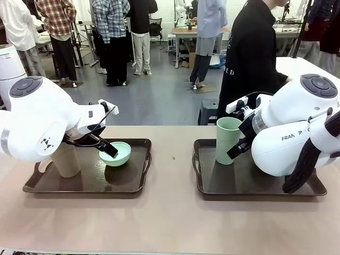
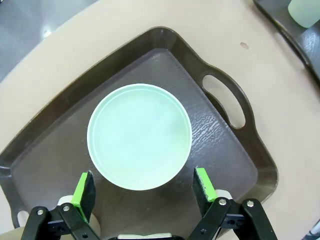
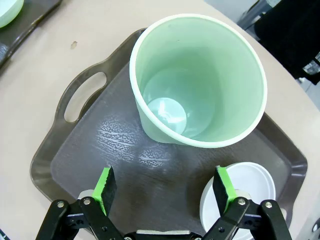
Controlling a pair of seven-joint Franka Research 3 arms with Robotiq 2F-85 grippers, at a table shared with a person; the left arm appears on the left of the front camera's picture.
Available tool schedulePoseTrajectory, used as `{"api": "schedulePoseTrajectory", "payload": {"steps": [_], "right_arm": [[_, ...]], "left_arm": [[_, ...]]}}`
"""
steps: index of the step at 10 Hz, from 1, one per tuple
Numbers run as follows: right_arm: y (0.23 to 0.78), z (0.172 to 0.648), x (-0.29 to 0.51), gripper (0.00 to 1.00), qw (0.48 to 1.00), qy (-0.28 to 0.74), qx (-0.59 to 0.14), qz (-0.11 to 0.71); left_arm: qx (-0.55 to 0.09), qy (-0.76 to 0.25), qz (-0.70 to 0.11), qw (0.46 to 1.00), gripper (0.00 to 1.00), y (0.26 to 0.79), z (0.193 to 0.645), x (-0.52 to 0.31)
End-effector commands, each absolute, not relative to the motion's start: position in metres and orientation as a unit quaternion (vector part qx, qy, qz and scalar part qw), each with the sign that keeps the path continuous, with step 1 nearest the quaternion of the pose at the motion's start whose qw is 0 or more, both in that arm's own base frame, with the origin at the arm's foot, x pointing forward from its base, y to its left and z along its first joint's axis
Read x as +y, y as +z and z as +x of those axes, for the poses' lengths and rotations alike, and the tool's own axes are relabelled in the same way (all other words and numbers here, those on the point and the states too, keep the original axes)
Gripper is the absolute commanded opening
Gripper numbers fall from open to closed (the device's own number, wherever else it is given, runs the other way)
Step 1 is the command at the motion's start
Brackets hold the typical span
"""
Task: Set up a tray with a mat and arrange the tableware.
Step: Pick up the Picnic Bowl and Reusable plastic cup from the Handle tray in front of the human's position and hold them in the air.
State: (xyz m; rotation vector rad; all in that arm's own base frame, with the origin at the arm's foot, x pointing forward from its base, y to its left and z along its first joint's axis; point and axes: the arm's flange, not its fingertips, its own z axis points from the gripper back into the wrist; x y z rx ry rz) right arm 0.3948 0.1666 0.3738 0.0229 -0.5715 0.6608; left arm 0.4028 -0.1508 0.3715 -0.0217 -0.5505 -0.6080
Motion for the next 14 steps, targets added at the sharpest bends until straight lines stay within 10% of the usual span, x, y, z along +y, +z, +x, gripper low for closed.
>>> {"api": "schedulePoseTrajectory", "payload": {"steps": [1, 7, 8, 9, 11, 14], "right_arm": [[0.386, 0.373, 0.169, 1.0, 0.936, 0.267, -0.228, -0.011], [0.439, 0.185, 0.1, 1.0, 0.969, 0.211, -0.131, 0.013], [0.435, 0.182, 0.094, 1.0, 0.974, 0.186, -0.128, -0.019], [0.497, 0.277, 0.144, 1.0, 0.96, 0.24, -0.14, 0.003], [0.518, 0.245, 0.131, 1.0, 0.967, 0.218, -0.133, -0.003], [0.533, 0.315, 0.07, 1.0, 0.844, 0.206, -0.128, 0.477]], "left_arm": [[-0.268, -0.296, -0.011, 0.917, 1.0, 0.372, 0.403, -0.151], [-0.132, -0.286, -0.031, 0.949, 1.0, 0.448, 0.199, -0.088], [-0.161, -0.247, 0.014, 0.955, 1.0, 0.451, 0.188, -0.081], [-0.159, -0.303, -0.027, 0.939, 1.0, 0.49, 0.306, -0.133], [-0.15, -0.284, -0.014, 0.947, 1.0, 0.52, 0.267, -0.115], [-0.151, -0.374, -0.476, 0.781, 1.0, 0.54, 0.307, -0.047]]}}
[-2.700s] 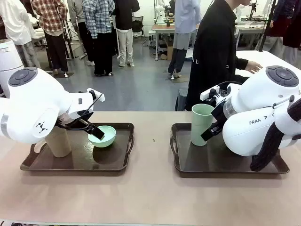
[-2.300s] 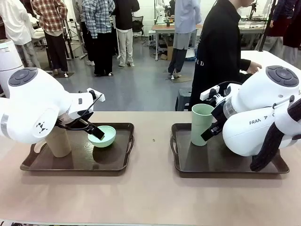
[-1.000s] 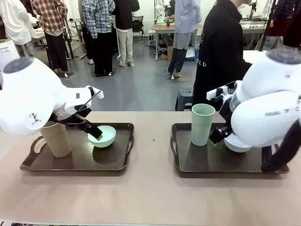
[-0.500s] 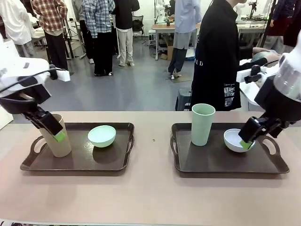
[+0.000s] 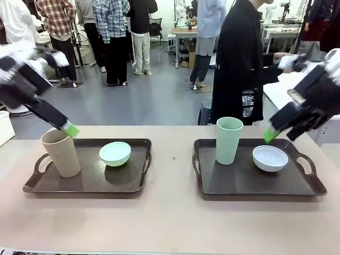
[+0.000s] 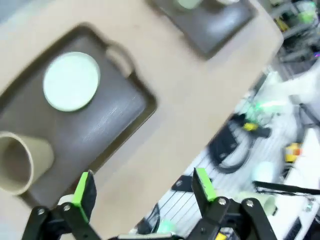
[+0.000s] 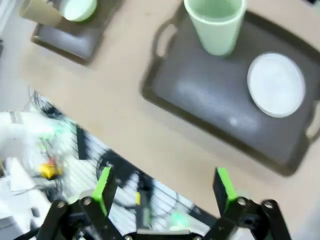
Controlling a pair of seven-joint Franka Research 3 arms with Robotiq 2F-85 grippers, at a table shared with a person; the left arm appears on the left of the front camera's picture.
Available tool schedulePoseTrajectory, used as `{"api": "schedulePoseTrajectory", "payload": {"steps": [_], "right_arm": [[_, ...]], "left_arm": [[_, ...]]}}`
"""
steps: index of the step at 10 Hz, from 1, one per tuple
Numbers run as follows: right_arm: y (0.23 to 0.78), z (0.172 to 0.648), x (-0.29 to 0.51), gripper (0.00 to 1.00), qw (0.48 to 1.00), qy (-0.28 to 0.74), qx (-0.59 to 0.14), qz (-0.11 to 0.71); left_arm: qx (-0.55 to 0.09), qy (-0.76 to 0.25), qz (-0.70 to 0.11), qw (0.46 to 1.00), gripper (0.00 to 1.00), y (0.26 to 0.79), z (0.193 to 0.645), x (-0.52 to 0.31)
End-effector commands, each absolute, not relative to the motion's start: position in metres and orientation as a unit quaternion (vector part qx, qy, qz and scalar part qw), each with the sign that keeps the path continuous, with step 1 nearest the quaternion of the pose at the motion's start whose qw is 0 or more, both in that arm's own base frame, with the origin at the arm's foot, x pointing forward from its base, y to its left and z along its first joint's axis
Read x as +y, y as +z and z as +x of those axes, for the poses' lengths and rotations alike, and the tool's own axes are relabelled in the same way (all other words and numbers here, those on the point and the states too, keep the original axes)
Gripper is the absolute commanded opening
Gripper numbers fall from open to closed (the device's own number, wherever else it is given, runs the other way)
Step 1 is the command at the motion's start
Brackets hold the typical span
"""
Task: Set up a tray with a mat and arrange the tableware.
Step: Pick up the Picnic Bowl and Reusable plastic cup from the Handle tray in front of the human's position and hold them in the air.
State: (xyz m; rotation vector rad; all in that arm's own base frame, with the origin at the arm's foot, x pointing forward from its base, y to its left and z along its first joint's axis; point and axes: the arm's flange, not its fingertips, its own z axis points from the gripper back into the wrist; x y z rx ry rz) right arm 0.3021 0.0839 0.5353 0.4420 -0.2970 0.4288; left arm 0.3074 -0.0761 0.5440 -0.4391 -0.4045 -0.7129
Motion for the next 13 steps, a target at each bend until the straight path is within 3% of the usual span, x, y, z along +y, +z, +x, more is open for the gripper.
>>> {"api": "schedulePoseTrajectory", "payload": {"steps": [1, 2, 3, 4, 5, 6, 7, 8, 9, 11, 12, 13], "right_arm": [[0.527, 0.311, 0.04, 1.0, 0.83, 0.178, -0.157, 0.505], [0.516, 0.302, 0.039, 1.0, 0.957, 0.026, -0.124, 0.259], [0.537, 0.313, 0.054, 1.0, 0.921, 0.2, -0.163, 0.293], [0.537, 0.313, 0.054, 1.0, 0.921, 0.2, -0.163, 0.293], [0.53, 0.315, 0.027, 1.0, 0.929, 0.138, -0.16, 0.304], [0.528, 0.317, 0.017, 1.0, 0.886, 0.139, -0.152, 0.415], [0.528, 0.32, 0.004, 1.0, 0.826, 0.135, -0.14, 0.528], [0.522, 0.321, -0.009, 1.0, 0.778, 0.116, -0.127, 0.604], [0.517, 0.321, -0.021, 1.0, 0.73, 0.104, -0.105, 0.668], [0.504, 0.318, -0.03, 1.0, 0.731, 0.077, -0.066, 0.674], [0.497, 0.321, -0.031, 1.0, 0.755, 0.037, -0.064, 0.652], [0.515, 0.307, -0.029, 1.0, 0.726, 0.104, -0.112, 0.67]], "left_arm": [[-0.156, -0.344, -0.565, 0.733, 1.0, 0.526, 0.326, -0.02], [-0.168, -0.161, -0.347, 0.909, 1.0, 0.504, 0.328, -0.044], [-0.216, -0.35, -0.285, 0.865, 1.0, 0.541, 0.315, -0.043], [-0.216, -0.35, -0.285, 0.865, 1.0, 0.541, 0.315, -0.043], [-0.207, -0.291, -0.333, 0.873, 1.0, 0.521, 0.324, -0.021], [-0.216, -0.252, -0.501, 0.799, 1.0, 0.524, 0.32, -0.007], [-0.207, -0.171, -0.591, 0.761, 1.0, 0.535, 0.325, 0.006], [-0.204, -0.096, -0.641, 0.733, 1.0, 0.536, 0.319, 0.022], [-0.172, -0.083, -0.684, 0.704, 1.0, 0.54, 0.315, 0.037], [-0.042, -0.067, -0.722, 0.687, 1.0, 0.529, 0.316, 0.067], [0.001, -0.021, -0.672, 0.74, 1.0, 0.522, 0.323, 0.076], [0.028, 0.008, -0.568, 0.823, 1.0, 0.52, 0.332, 0.069]]}}
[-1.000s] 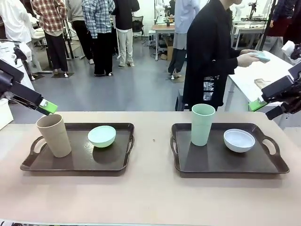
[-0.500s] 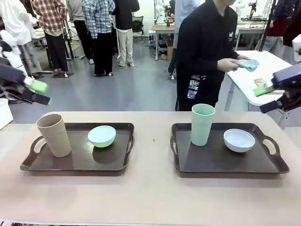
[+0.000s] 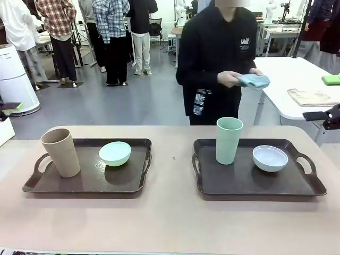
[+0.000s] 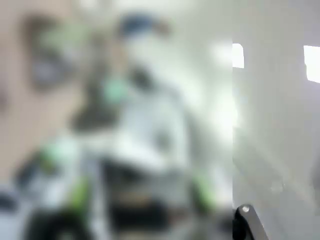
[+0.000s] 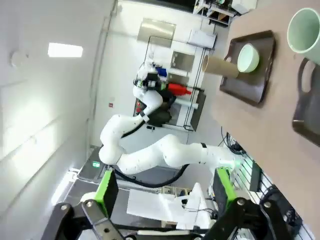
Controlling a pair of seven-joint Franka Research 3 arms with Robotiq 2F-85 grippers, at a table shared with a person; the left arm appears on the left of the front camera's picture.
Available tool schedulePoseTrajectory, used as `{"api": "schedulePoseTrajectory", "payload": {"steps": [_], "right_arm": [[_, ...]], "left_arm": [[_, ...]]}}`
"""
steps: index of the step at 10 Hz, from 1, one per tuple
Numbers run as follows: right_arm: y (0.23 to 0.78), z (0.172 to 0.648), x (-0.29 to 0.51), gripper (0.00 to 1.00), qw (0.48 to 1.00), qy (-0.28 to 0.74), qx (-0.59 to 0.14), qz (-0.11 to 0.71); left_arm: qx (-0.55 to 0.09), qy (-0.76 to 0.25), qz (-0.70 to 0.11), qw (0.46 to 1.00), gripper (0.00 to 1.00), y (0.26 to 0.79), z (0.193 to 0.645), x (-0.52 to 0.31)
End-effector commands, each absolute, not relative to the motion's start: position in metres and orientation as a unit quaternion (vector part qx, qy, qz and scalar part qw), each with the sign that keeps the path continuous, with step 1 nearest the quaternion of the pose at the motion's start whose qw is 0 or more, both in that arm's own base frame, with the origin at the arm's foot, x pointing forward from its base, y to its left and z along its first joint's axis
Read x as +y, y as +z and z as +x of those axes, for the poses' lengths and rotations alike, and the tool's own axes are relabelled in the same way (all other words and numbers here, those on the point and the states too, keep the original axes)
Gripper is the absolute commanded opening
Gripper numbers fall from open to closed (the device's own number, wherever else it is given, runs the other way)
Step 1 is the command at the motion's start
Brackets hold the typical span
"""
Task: Set up a tray with a mat and arrange the tableware.
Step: Pick up the Picnic Bowl and Reusable plastic cup from the Handle tray in front of the human's position and hold them in the air.
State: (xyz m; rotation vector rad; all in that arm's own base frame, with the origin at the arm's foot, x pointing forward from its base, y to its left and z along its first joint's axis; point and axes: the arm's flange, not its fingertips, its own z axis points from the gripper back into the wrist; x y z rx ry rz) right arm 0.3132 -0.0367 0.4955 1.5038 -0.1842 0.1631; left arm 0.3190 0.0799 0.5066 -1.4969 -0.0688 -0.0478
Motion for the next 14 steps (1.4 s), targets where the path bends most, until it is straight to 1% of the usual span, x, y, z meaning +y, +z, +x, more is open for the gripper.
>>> {"api": "schedulePoseTrajectory", "payload": {"steps": [1, 14], "right_arm": [[0.5151, 0.3065, -0.0292, 1.0, 0.726, 0.104, -0.112, 0.67], [0.5151, 0.3065, -0.0292, 1.0, 0.726, 0.104, -0.112, 0.67]], "left_arm": [[-0.066, -0.072, -0.715, 0.692, 1.0, 0.5207, 0.307, 0.0713], [-0.066, -0.072, -0.715, 0.692, 1.0, 0.5207, 0.307, 0.0713]]}}
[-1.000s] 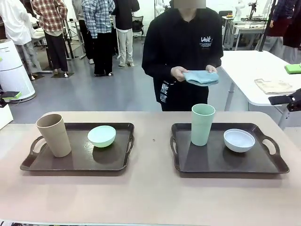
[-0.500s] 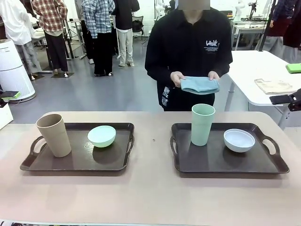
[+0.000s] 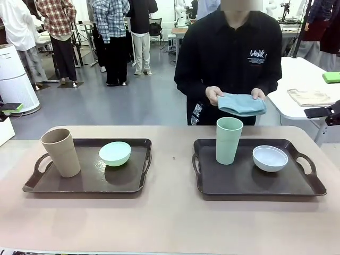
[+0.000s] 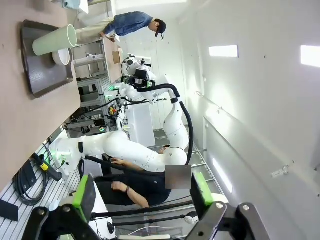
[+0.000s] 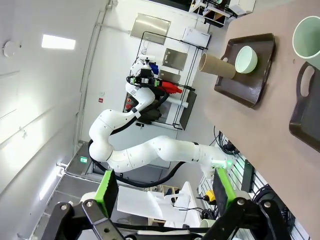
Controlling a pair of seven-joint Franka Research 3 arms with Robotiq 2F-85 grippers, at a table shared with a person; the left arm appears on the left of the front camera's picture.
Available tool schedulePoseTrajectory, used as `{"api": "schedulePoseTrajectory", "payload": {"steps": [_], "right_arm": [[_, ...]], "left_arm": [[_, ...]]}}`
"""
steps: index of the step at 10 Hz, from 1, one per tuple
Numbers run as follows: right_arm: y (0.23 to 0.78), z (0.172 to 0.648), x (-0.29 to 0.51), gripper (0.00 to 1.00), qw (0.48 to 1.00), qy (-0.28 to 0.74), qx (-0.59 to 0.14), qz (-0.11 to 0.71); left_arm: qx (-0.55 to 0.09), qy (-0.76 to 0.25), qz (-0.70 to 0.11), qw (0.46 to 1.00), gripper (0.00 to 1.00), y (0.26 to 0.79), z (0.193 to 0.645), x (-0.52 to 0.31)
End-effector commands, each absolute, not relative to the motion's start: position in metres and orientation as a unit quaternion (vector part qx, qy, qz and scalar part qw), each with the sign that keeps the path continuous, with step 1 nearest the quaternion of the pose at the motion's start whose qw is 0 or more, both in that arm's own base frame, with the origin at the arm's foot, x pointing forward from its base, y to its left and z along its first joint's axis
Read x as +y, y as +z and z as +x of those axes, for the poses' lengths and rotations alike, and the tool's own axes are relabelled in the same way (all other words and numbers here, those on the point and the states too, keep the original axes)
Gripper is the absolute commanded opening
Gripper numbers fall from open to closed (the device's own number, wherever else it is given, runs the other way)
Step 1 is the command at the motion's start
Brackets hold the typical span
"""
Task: Set up a tray with a mat and arrange the tableware.
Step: Pick up the Picnic Bowl and Reusable plastic cup from the Handle tray in front of the human's position and hold them in the air.
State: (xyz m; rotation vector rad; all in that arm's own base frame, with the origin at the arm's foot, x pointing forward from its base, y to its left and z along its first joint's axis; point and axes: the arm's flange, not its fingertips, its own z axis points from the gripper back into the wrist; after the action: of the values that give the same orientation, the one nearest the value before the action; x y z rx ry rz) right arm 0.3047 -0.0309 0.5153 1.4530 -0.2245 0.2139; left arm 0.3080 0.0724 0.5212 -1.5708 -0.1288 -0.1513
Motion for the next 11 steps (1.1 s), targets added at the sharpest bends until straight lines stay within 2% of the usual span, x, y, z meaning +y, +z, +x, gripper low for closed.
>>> {"api": "schedulePoseTrajectory", "payload": {"steps": [1, 11], "right_arm": [[0.5151, 0.3065, -0.0292, 1.0, 0.726, 0.104, -0.112, 0.67], [0.5151, 0.3065, -0.0292, 1.0, 0.726, 0.104, -0.112, 0.67]], "left_arm": [[-0.066, -0.072, -0.715, 0.692, 1.0, 0.5207, 0.307, 0.0713], [-0.066, -0.072, -0.715, 0.692, 1.0, 0.5207, 0.307, 0.0713]]}}
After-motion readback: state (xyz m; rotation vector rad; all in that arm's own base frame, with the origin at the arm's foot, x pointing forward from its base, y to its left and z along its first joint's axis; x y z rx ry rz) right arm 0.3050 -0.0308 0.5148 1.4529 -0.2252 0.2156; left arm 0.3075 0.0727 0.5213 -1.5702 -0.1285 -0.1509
